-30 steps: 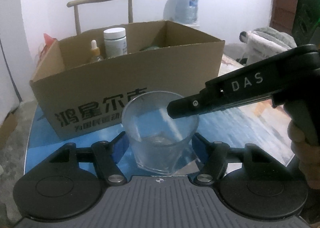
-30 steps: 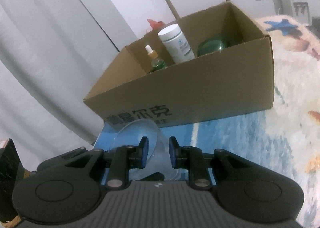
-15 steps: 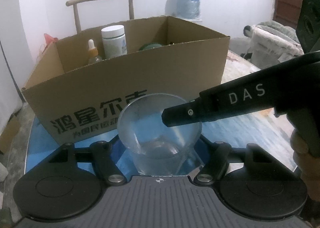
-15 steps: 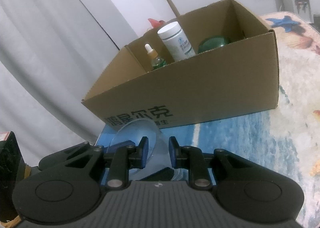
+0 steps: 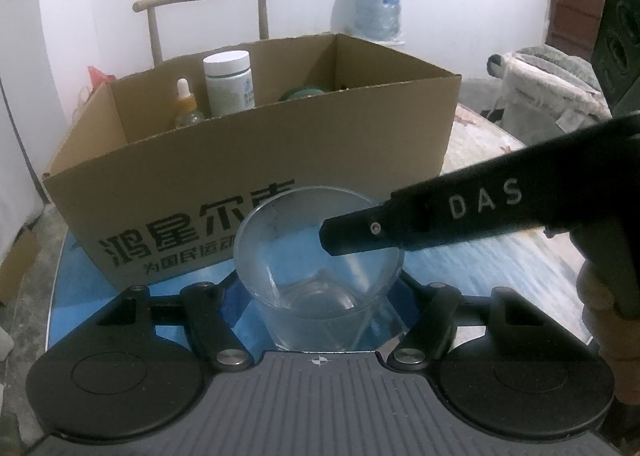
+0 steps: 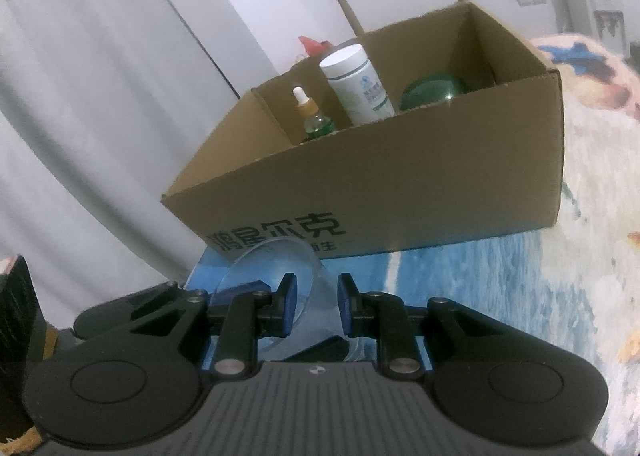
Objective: Organize rigid objects
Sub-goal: 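Lift the clear cup with the right gripper toward the box, then lower the clear cup into the box and open the right gripper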
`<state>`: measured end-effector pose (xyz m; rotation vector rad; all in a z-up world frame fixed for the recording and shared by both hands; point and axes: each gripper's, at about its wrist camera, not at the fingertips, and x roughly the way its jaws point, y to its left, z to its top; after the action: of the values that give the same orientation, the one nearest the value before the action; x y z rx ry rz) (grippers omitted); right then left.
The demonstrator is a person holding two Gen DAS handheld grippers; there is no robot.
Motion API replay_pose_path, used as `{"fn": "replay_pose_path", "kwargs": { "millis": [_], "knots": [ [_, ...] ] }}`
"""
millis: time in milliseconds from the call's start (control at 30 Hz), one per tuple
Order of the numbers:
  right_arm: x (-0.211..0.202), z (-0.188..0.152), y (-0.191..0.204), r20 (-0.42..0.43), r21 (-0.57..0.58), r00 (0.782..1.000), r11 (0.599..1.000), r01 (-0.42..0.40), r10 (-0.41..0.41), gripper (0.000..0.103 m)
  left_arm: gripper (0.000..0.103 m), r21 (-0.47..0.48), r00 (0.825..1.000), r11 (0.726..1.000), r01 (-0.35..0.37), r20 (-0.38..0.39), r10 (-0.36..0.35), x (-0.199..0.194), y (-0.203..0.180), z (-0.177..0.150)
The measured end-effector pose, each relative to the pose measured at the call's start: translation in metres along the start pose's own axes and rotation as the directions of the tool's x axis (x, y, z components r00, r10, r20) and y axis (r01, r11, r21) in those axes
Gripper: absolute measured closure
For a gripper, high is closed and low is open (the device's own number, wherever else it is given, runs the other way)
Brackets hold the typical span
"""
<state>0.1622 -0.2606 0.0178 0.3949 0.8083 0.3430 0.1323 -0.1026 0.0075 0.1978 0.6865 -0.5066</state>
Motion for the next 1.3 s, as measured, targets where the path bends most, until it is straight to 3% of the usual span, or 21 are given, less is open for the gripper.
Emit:
{"fn": "replay_pose_path", "kwargs": {
  "millis": [167, 300, 467, 600, 800, 900, 1067, 1300],
  "knots": [
    [-0.017, 0.004, 0.018, 0.038, -0.072, 0.999, 0.997, -0.012, 0.014, 0.08, 0.032, 0.011, 0.998, 1.0, -0.027, 0.065, 0.026, -0.025, -0.002, 0.005],
    [-0.046, 0.022, 0.037, 0.101, -0.143, 0.993, 0.989, -0.043, 0.058, 0.08, 0.032, 0.043, 0.982, 0.996, -0.081, 0.173, 0.073, -0.058, -0.01, 0.024],
    [-0.081, 0.058, 0.055, 0.189, -0.252, 0.977, 0.967, -0.043, 0.093, 0.079, 0.032, 0.072, 0.955, 0.991, -0.108, 0.286, 0.083, -0.082, -0.016, 0.067],
    [-0.089, 0.095, 0.051, 0.219, -0.289, 0.974, 0.957, 0.002, 0.064, 0.079, 0.032, 0.098, 0.949, 0.991, -0.095, 0.309, 0.061, -0.067, -0.021, 0.104],
    [-0.059, 0.141, 0.01, 0.131, -0.256, 0.99, 0.963, 0.084, -0.051, 0.079, 0.032, 0.036, 0.983, 0.997, 0.062, 0.172, -0.067, 0.003, -0.013, 0.145],
    [-0.034, 0.153, -0.013, 0.063, -0.24, 0.994, 0.965, 0.107, -0.094, 0.079, 0.032, -0.023, 0.99, 0.994, 0.111, 0.092, -0.109, 0.036, -0.01, 0.153],
    [-0.003, 0.16, -0.04, -0.052, -0.233, 0.99, 0.966, 0.114, -0.129, 0.079, 0.032, -0.112, 0.986, 0.981, 0.161, -0.024, -0.165, 0.077, -0.001, 0.153],
    [0.021, 0.158, -0.046, -0.118, -0.304, 0.975, 0.942, 0.142, -0.186, 0.079, 0.032, -0.166, 0.977, 0.972, 0.166, -0.106, -0.185, 0.101, 0.002, 0.154]
  ]
}}
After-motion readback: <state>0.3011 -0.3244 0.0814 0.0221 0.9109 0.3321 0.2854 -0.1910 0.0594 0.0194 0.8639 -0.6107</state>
